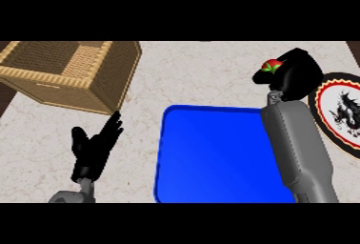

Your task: Pick the tomato from the tray and place it in the plate

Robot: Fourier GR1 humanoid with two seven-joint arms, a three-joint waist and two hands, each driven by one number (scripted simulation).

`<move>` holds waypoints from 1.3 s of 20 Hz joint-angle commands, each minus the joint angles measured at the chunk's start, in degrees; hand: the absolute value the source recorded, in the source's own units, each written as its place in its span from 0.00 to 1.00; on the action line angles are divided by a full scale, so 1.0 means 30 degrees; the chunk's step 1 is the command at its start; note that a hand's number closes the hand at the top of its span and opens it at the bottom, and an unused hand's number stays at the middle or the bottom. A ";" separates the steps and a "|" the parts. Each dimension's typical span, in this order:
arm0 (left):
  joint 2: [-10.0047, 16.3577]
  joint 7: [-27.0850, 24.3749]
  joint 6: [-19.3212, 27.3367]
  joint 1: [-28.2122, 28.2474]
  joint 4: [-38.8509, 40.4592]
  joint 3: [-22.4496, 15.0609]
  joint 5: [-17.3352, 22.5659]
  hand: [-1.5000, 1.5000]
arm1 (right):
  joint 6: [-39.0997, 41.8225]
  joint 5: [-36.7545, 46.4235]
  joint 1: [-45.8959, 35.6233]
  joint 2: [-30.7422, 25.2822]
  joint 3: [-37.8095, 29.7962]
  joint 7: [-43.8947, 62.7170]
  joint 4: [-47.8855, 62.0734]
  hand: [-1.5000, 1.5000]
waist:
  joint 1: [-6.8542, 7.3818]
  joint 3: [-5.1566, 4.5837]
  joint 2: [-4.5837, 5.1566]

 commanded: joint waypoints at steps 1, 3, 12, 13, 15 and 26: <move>-0.0055 -0.0039 -0.0072 0.0240 -0.0083 -0.0207 -0.0087 0.50 | -0.3563 0.2944 -0.2099 0.0192 -0.1209 0.4157 0.1197 1.00 | 0.0160 0.0022 -0.0048; -0.0078 -0.0191 -0.0129 0.0127 0.0102 -0.0007 0.0085 0.50 | -0.4533 0.3993 -0.2220 0.0158 -0.2064 0.4762 0.1853 1.00 | -0.0079 0.0023 -0.0039; 0.0176 0.0140 -0.0027 -0.0670 0.0587 0.0935 0.0488 0.50 | -1.0543 0.5981 -0.1076 -0.0202 -0.5847 0.3512 0.3231 1.00 | -0.0813 0.0049 -0.0153; -0.0424 -0.0464 0.0337 0.0124 0.0625 0.0177 -0.0111 0.50 | -1.0946 0.6198 -0.0926 -0.0306 -0.6282 0.3362 0.3743 1.00 | -0.0825 0.0050 -0.0207; -0.0414 0.0074 0.0424 -0.0290 0.0599 0.0358 0.0030 0.50 | -1.1398 0.6714 -0.0538 -0.0658 -0.7144 0.3207 0.3926 1.00 | -0.1033 0.0052 -0.0273; 0.0343 0.0007 -0.0307 0.0984 -0.0275 0.0984 0.0600 0.50 | -1.5758 0.2738 0.0785 -0.5412 -0.9821 -0.0751 0.9017 1.00 | -0.1061 0.0083 -0.0380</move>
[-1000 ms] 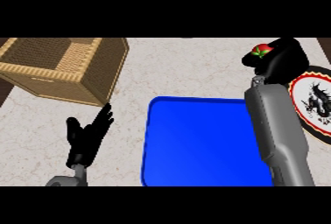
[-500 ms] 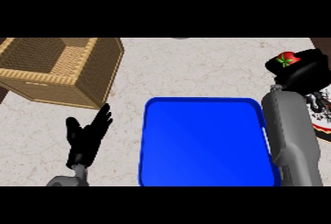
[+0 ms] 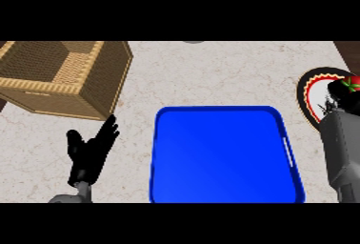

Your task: Pick the tomato from the tray and place it in the plate

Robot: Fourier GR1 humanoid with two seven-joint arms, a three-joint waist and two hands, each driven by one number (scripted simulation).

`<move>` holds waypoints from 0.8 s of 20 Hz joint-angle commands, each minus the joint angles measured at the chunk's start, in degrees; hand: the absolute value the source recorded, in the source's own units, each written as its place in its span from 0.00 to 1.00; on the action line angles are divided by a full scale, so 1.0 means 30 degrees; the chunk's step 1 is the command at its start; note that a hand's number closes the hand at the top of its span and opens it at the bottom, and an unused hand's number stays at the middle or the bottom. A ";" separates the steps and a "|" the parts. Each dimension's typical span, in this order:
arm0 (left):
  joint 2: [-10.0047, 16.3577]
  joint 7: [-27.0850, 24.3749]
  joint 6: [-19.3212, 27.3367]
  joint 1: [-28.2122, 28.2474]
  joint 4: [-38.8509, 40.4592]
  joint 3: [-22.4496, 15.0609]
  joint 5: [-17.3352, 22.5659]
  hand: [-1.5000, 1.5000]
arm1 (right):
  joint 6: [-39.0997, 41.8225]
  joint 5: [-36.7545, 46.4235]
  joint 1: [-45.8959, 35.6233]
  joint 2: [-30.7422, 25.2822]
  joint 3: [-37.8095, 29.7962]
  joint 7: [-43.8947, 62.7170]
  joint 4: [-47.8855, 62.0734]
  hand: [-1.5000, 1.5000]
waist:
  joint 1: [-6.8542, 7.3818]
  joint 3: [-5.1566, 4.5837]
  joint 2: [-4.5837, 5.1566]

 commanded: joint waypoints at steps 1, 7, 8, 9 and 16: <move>-0.0191 -0.0841 -0.0119 -0.0157 0.0833 -0.0098 -0.0308 0.50 | -0.3393 -0.1784 -0.0211 -0.1654 -0.0559 -0.0462 0.2782 1.00 | -0.0045 0.0000 -0.0002; -0.0118 0.0371 0.0143 0.0036 -0.0227 0.0232 0.0063 0.50 | -0.4795 -0.7146 0.0469 -0.3933 -0.0031 -0.4792 0.5051 1.00 | -0.0013 0.0051 -0.0017; -0.0314 -0.0024 0.0259 0.0000 -0.0081 -0.0096 -0.0276 0.50 | -0.1785 -0.7570 -0.0426 -0.3855 -0.1572 -0.2750 0.5322 1.00 | 0.0022 0.0062 0.0018; -0.0613 0.0057 0.0144 -0.0164 -0.0239 -0.0662 -0.0450 0.50 | -0.0854 -0.8193 -0.0652 -0.4040 -0.1625 -0.3071 0.6004 1.00 | 0.0114 0.0088 0.0072; -0.0173 0.0022 -0.0280 0.0574 -0.0491 -0.0286 -0.0061 0.50 | 0.1943 -1.3233 -0.0242 -0.4076 -0.2275 -0.9142 0.6634 0.00 | 0.0148 0.0165 0.0043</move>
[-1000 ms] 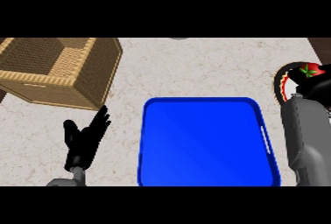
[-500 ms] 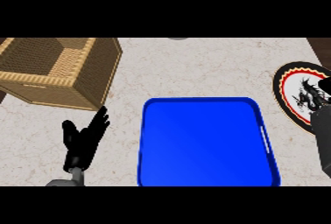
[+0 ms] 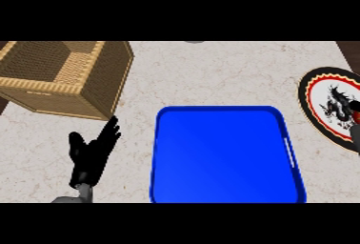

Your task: Pick the tomato from the tray and place it in the plate

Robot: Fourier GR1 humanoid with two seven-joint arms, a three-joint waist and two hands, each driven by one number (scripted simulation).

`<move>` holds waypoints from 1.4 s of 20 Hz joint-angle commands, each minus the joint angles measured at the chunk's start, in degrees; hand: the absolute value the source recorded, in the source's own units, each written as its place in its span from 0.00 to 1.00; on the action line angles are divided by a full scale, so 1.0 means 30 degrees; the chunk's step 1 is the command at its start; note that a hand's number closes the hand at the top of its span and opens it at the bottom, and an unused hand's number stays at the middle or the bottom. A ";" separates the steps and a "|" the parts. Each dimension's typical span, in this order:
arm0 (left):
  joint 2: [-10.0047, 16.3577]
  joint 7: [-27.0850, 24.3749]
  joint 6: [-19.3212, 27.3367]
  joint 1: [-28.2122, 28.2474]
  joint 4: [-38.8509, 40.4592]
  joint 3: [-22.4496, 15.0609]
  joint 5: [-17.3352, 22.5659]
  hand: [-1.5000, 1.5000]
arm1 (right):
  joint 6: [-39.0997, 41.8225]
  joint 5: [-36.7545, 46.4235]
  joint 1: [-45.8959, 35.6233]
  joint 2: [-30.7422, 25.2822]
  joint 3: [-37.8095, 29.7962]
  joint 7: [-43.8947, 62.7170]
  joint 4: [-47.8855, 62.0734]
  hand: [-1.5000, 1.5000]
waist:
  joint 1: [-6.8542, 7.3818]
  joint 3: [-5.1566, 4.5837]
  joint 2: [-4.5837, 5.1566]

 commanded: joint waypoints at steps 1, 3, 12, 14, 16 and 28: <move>0.0001 -0.0253 -0.0064 0.0010 -0.0035 0.0154 0.0115 0.50 | 0.1454 -0.3216 0.0559 0.0011 -0.0733 -0.3970 0.0028 0.00 | 0.0006 0.0066 0.0070; 0.0228 -0.0431 -0.0321 0.0169 0.0404 0.0377 0.0238 0.50 | 0.0704 -0.4734 0.0753 0.0652 -0.1039 -0.6273 -0.0973 0.00 | -0.0077 0.0040 0.0030; -0.0180 -0.0210 0.0289 0.0680 -0.0185 -0.0040 -0.0273 0.50 | 0.0244 -1.2383 0.2408 0.2015 -0.2898 -1.4049 -0.6209 0.00 | -0.0398 -0.0025 -0.0180; 0.0482 -0.0104 -0.0279 -0.0153 0.0662 0.0989 0.0422 0.50 | 0.1373 -1.4188 0.2792 0.1294 -0.3502 -1.5543 -0.6521 0.00 | -0.0423 -0.0047 -0.0107; -0.0235 0.0090 0.0389 0.0499 -0.0158 0.0157 -0.0161 0.50 | 0.2056 -1.6353 0.3861 0.2887 -0.4057 -1.7242 -0.7838 0.00 | -0.0525 -0.0074 -0.0216; 0.0380 0.0275 -0.0319 0.0717 -0.0506 0.0857 0.0139 0.50 | 0.7810 -1.9105 1.0177 0.6900 -0.1163 -1.7980 -1.4790 0.00 | -0.0691 -0.0169 -0.0312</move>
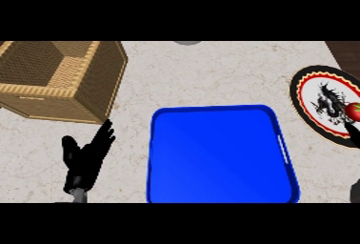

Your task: Pick the tomato from the tray and place it in the plate

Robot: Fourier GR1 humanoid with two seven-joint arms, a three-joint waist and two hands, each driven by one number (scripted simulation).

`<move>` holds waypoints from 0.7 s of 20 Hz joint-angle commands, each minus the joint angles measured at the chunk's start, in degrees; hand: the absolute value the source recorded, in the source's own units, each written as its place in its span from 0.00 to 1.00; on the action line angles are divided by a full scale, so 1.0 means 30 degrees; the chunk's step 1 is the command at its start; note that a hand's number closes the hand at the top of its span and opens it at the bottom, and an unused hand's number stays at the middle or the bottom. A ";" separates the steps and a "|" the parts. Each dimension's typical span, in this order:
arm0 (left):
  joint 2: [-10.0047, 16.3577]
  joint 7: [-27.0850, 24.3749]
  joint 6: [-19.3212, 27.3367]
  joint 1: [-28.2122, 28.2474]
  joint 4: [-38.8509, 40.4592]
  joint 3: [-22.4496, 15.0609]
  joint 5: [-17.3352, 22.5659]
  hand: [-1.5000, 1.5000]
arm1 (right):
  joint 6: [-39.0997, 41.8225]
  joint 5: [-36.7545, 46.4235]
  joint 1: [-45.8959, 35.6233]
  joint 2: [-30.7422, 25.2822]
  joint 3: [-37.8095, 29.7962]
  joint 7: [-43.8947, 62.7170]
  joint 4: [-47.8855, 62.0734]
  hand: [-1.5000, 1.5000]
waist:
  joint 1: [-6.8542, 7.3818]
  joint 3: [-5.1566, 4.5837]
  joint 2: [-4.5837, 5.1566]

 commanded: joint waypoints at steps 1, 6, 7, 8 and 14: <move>0.0324 -0.0121 -0.0563 -0.0045 -0.0120 0.0286 0.0195 0.50 | 0.0485 -0.0208 0.2560 0.2005 0.1405 0.0606 -0.2714 0.00 | -0.0003 -0.0018 0.0001; -0.0003 -0.0012 -0.0214 -0.0332 0.0366 0.0393 -0.0086 0.50 | -0.1380 0.2050 0.4820 0.3418 0.4880 0.3901 -0.6584 0.00 | 0.0019 -0.0024 0.0014; 0.0316 0.0144 -0.0753 0.0512 -0.0646 0.0573 0.0486 0.50 | -0.0881 0.0491 0.5667 0.3435 0.4695 0.1863 -0.5318 0.00 | 0.0066 -0.0009 0.0015; 0.0156 -0.0986 -0.0559 -0.0058 0.1070 0.0773 0.0085 0.50 | -0.1725 0.0804 0.6882 0.3448 0.6232 0.2952 -0.6656 0.00 | -0.0020 -0.0022 0.0013; -0.0531 0.0070 -0.0100 0.0163 -0.0240 -0.0018 -0.0692 0.50 | -0.4172 0.1318 0.8354 0.3486 0.9293 0.4679 -0.8526 0.00 | 0.0060 -0.0009 0.0029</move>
